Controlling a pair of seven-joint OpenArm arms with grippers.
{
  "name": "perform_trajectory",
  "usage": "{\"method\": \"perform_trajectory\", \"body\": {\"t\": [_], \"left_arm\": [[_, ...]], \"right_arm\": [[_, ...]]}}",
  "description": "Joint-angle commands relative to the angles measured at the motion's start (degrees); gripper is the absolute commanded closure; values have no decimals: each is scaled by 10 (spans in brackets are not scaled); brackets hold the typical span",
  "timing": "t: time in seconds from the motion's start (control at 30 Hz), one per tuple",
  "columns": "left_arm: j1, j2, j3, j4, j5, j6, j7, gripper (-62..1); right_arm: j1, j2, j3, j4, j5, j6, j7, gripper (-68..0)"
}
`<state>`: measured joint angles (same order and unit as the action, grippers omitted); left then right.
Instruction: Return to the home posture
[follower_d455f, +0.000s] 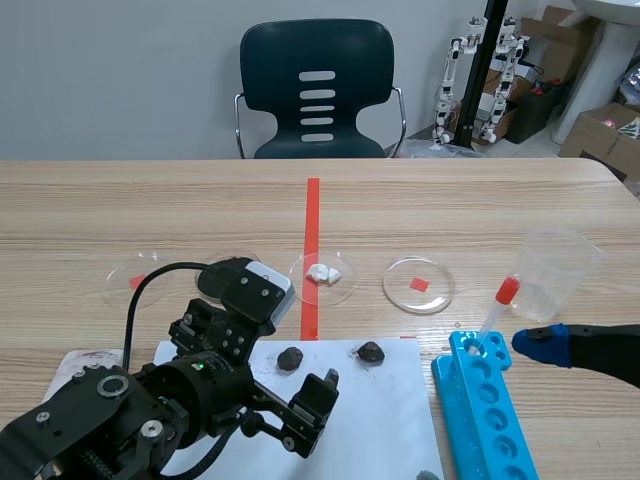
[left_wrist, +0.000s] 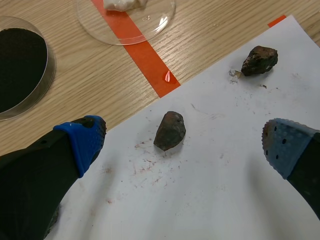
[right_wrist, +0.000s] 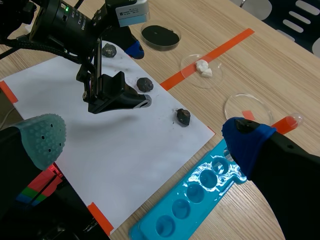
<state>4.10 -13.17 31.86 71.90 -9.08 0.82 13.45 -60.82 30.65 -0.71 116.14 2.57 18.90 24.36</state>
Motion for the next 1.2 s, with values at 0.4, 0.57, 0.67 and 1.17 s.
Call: {"method": "perform_trajectory", "body": {"t": [0.4, 0.57, 0.67, 1.17], "left_arm": [[-2, 1, -2, 9, 6, -2, -7, -623], [-2, 1, -2, 9, 5, -2, -5, -623], [-2, 1, -2, 9, 5, -2, -5, -623], [65, -2, -61, 80, 14, -32, -81, -623]], "right_arm": [[2, 3, 4, 5, 6, 0, 10, -679], [2, 3, 4, 5, 6, 0, 10, -679], [2, 3, 4, 5, 6, 0, 10, -679], [2, 3, 4, 5, 6, 0, 10, -679]]}}
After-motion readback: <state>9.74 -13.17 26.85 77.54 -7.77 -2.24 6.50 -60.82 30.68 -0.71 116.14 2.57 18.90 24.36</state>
